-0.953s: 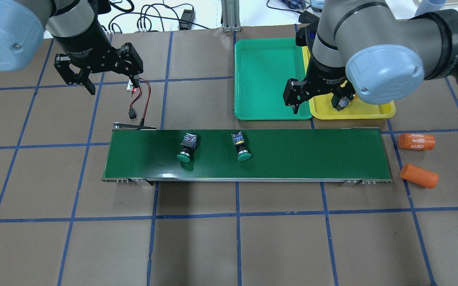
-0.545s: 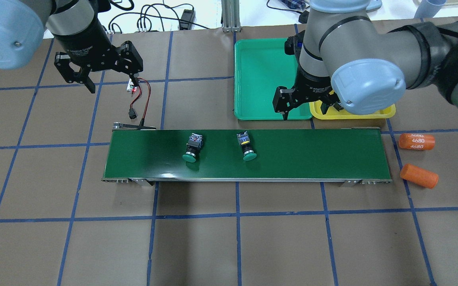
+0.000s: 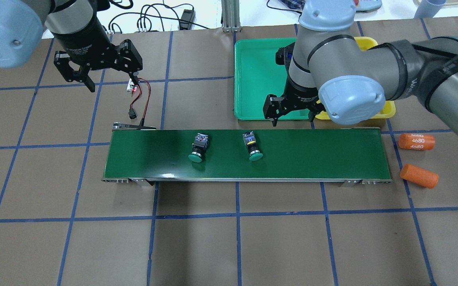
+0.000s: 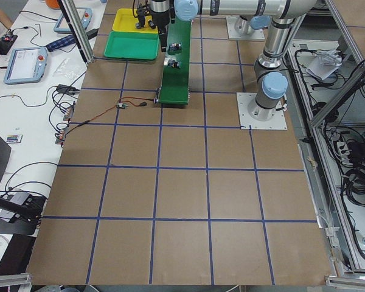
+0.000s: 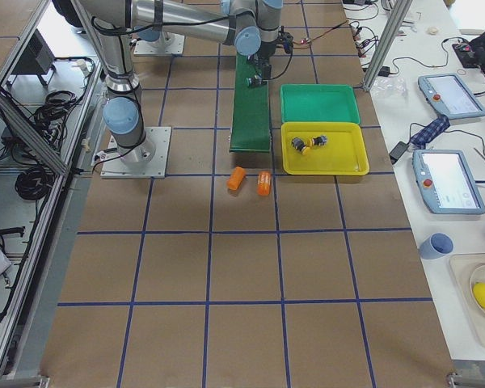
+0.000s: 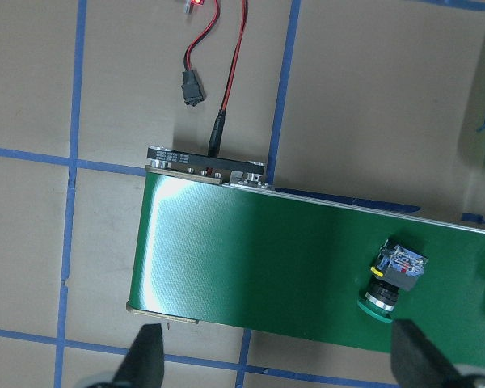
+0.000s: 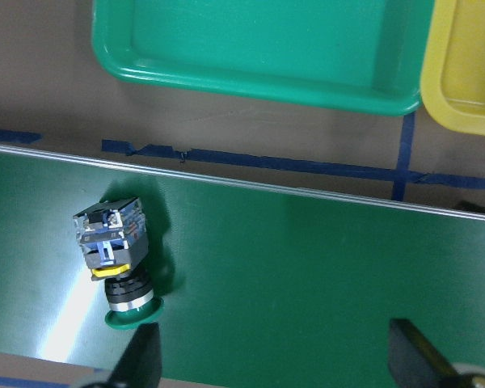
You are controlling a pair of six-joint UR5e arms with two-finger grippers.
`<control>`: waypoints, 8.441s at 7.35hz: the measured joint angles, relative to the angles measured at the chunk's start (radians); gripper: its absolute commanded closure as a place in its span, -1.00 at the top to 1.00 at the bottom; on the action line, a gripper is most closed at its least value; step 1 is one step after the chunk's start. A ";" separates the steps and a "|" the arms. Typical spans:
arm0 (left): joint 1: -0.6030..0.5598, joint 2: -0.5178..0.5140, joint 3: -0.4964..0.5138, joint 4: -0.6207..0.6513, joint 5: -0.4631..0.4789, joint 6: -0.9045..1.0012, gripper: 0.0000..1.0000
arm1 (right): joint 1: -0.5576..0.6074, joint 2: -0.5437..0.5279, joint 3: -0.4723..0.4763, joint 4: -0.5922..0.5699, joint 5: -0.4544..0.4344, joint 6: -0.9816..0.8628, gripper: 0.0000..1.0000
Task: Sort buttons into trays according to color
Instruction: 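Lower the right gripper and grasp the green-capped switch, then lift the green switch and release it in the green tray, then return the right gripper and lower it onto the last green-capped switch, then grasp the green switch and lift it toward the green tray, then lower the green switch into the green tray and open the right gripper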
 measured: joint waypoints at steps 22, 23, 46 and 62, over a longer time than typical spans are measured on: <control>0.001 0.010 0.001 0.007 -0.005 0.000 1.00 | -0.046 0.402 -0.296 -0.263 -0.061 0.029 -0.43; 0.001 0.011 0.002 0.007 -0.006 0.000 1.00 | -0.052 0.417 -0.291 -0.260 -0.055 0.028 0.70; 0.004 -0.003 0.000 0.011 -0.007 0.001 1.00 | 0.046 0.160 0.024 -0.138 -0.046 0.315 0.83; 0.007 -0.011 -0.003 0.012 -0.008 0.000 1.00 | -0.009 0.482 -0.299 -0.481 -0.036 0.122 1.00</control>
